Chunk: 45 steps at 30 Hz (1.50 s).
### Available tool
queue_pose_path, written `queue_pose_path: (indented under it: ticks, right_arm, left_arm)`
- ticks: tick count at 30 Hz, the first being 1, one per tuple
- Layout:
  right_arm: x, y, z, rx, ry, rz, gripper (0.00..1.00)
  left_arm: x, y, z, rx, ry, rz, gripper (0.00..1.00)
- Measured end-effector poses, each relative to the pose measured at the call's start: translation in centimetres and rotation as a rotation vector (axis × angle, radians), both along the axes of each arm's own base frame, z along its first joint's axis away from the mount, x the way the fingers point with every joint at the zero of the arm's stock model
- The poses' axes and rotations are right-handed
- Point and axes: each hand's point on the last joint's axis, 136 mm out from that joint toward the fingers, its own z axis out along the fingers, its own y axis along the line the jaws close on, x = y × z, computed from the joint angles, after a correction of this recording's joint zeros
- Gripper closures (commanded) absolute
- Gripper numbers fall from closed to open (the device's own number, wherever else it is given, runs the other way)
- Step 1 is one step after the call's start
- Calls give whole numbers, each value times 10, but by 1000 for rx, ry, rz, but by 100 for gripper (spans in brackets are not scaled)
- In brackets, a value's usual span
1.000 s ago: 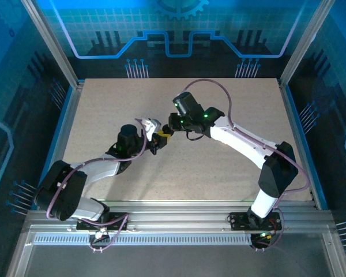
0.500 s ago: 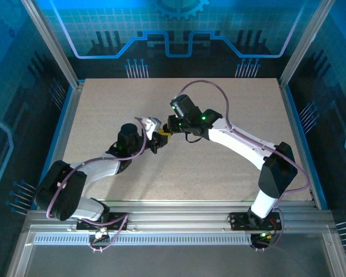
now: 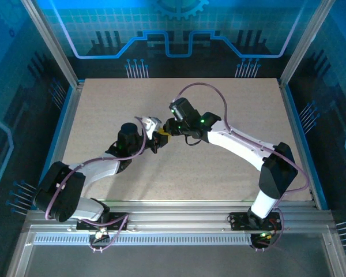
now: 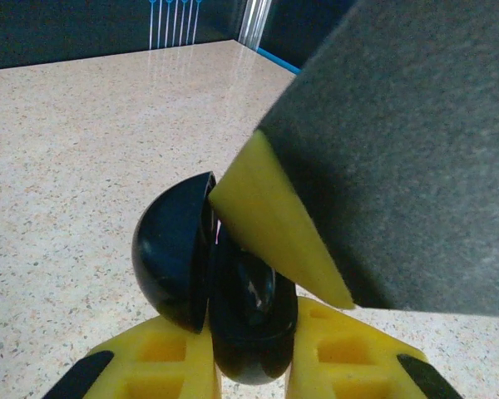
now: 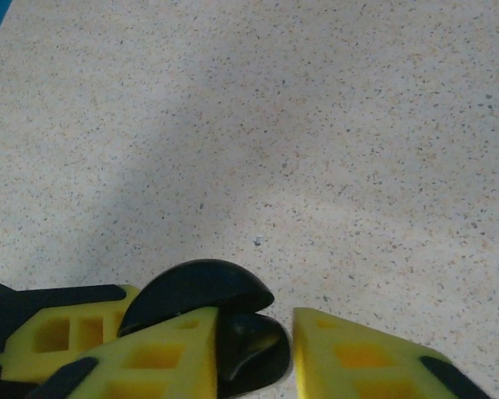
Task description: Insert the wireless bluetooth earbuds into the charging case
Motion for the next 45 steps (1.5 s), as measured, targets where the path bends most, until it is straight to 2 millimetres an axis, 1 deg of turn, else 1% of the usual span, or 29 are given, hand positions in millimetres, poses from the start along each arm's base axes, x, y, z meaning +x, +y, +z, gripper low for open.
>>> queue_pose_path:
  ticks: [4,6,9,13,18,22,26,30,34,39,42,45]
  right_arm:
    - [-2,-3,6,8,-12,-6,51]
    - [-4,-5,12,25,-22,-6,49]
    - [-11,-11,24,66,-38,3,47]
    - [-17,-27,45,153,-69,-1,46]
    - [-22,-48,69,287,-101,-6,46]
    - [-20,-56,79,380,-84,17,48]
    - [-20,-54,78,442,-29,73,48]
    - [-29,-44,70,473,39,142,47]
    - [-37,-39,69,486,67,181,47]
    - [-40,-39,67,488,87,191,47]
    - [-41,-38,64,482,100,190,48]
    - [-41,-38,56,469,124,184,49]
  left_arm:
    - [-1,0,5,-4,-10,-1,85]
    - [-2,1,9,-7,-21,-1,85]
    - [-1,0,18,-16,-43,-2,86]
    - [-2,-1,29,-23,-72,-17,85]
    - [-8,-4,30,-6,-88,-52,85]
    - [-17,-8,33,19,-121,-95,86]
    - [-29,-16,38,49,-180,-156,85]
    - [-36,-18,38,86,-219,-194,85]
    - [-38,-18,35,109,-234,-204,85]
    - [-38,-18,35,113,-241,-206,85]
    - [-38,-18,35,119,-250,-209,85]
    - [-38,-18,35,120,-252,-209,85]
